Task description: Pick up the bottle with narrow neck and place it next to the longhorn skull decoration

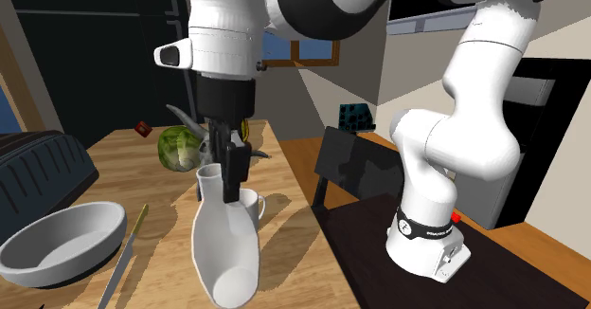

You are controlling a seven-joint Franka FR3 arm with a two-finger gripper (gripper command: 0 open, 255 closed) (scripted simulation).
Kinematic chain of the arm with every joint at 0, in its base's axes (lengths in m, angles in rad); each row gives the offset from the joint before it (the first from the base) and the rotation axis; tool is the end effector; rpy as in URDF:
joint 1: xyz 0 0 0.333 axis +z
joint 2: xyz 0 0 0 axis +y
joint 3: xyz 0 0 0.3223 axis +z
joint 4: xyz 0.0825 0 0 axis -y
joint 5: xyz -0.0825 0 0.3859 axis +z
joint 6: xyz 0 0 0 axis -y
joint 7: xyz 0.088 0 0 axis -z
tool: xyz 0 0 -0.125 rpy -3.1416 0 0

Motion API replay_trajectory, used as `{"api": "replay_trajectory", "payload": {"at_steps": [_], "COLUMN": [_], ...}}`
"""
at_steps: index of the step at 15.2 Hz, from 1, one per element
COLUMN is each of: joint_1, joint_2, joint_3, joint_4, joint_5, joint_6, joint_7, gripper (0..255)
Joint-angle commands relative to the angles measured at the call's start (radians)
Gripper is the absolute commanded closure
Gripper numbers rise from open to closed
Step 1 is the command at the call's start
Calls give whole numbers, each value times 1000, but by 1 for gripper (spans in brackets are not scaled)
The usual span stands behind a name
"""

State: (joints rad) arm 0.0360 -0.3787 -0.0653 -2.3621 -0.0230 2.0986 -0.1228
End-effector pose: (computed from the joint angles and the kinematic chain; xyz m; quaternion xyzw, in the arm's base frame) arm 0.4457 -0.0158 0.4694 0.9969 0.0535 0.0572 0.0024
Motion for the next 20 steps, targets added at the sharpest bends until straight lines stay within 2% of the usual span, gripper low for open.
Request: {"api": "replay_trajectory", "payload": {"at_steps": [1,20], "joint_1": [1,2], "joint_2": [-11,-24], "joint_3": [2,6], "joint_4": [18,263], "joint_5": [0,3], "joint_6": [-29,-287], "joint_7": [2,2], "gripper": [255,255]}}
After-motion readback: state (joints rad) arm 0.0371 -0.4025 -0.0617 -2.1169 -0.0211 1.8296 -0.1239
